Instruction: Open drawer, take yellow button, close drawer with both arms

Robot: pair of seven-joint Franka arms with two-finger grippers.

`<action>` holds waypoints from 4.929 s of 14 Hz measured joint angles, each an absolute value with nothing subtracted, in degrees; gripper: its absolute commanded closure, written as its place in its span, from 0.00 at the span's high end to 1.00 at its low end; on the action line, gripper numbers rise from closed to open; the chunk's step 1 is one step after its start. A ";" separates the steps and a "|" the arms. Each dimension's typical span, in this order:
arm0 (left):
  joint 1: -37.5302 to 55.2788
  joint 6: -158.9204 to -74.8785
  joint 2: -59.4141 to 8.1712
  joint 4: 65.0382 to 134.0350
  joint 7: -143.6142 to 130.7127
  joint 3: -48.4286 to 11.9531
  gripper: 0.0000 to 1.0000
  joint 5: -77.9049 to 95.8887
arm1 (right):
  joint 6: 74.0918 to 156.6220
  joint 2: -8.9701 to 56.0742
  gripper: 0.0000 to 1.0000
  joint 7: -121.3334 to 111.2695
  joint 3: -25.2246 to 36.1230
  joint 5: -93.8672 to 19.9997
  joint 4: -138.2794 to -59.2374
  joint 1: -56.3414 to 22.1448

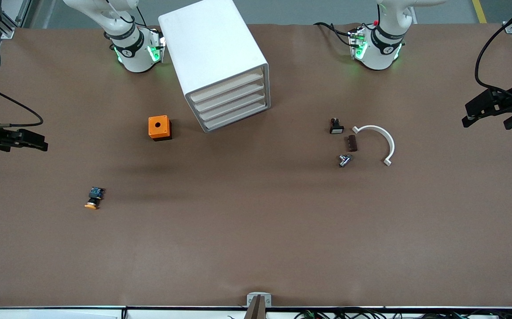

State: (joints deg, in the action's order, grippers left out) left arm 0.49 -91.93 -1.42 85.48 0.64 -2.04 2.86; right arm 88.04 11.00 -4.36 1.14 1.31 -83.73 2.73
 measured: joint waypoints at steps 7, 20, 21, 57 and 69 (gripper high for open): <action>0.49 -91.93 -1.42 85.39 0.66 -2.04 0.99 2.86 | 86.27 10.87 1.00 -4.36 1.13 1.31 -82.57 2.73; 0.49 -91.85 -1.46 85.38 0.16 -2.20 1.00 2.86 | 85.61 10.87 1.00 -4.35 1.13 1.31 -80.83 2.23; 0.49 -91.85 -1.46 85.38 0.16 -2.20 1.00 2.86 | 85.61 10.87 1.00 -4.35 1.13 1.31 -80.73 2.18; 0.49 -91.83 -1.51 85.36 0.16 -2.21 1.00 2.86 | 85.38 -3.98 1.00 -2.60 1.88 0.04 -92.78 2.17; 0.49 -91.83 -1.51 85.35 0.16 -2.21 1.00 2.86 | 91.28 -7.99 1.00 -2.63 2.80 -0.01 -98.43 1.55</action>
